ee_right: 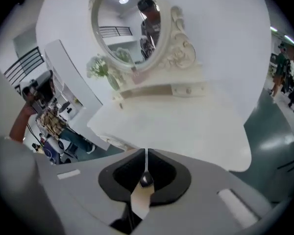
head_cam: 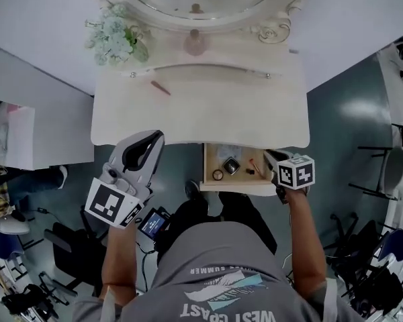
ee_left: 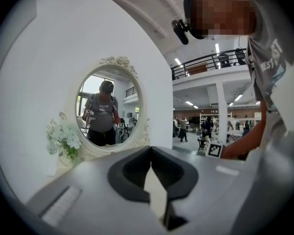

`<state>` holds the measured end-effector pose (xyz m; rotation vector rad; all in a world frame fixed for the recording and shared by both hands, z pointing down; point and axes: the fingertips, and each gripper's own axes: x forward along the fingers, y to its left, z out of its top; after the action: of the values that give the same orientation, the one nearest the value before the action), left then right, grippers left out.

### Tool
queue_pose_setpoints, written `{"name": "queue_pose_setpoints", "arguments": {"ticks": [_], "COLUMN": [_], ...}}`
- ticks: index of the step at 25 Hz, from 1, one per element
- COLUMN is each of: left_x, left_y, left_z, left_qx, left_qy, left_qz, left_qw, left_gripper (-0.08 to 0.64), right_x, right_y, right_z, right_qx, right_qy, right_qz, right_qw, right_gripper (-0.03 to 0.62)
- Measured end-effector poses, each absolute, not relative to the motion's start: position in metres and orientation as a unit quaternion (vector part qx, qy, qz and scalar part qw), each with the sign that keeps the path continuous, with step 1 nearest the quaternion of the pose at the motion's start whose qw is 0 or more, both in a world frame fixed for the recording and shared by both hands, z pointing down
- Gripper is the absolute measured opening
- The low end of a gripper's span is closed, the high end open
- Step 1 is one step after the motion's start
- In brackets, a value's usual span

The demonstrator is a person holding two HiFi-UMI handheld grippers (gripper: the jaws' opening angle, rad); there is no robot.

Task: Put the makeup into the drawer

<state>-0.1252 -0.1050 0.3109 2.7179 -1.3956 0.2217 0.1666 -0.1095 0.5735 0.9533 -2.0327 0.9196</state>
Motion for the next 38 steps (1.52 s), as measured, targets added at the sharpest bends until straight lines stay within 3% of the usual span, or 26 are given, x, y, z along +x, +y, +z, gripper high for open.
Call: {"name": "queue_pose_setpoints", "arguments": {"ticks": [6, 18, 28, 38], "left_x": [-0.157, -0.189, -0.197, -0.201], "left_y": [-0.083, -0.060, -0.053, -0.047], "left_z": [0.272, 0.222, 0.218, 0.221], "left_qx": [0.878, 0.874, 0.877, 0.876], "left_qy": [-0.475, -0.484, -0.480, -0.481], "left_qz": [0.057, 0.029, 0.026, 0.025], "left_qw": [0.016, -0.026, -0.026, -0.024], "left_gripper": [0.002, 0.002, 0.002, 0.002], "right_x": [0.104, 0.028, 0.007, 0.005], "right_y": [-0.144, -0.134, -0.109, -0.100], "right_z": [0.423, 0.229, 0.150, 0.144], "right_qx": [0.360, 0.329, 0.341, 0.344], "right_qy": [-0.871, -0.931, -0.931, -0.930], "right_qz": [0.242, 0.056, -0.058, -0.062], "right_qw": [0.230, 0.147, 0.116, 0.117], "right_gripper": [0.002, 0.000, 0.000, 0.000]}}
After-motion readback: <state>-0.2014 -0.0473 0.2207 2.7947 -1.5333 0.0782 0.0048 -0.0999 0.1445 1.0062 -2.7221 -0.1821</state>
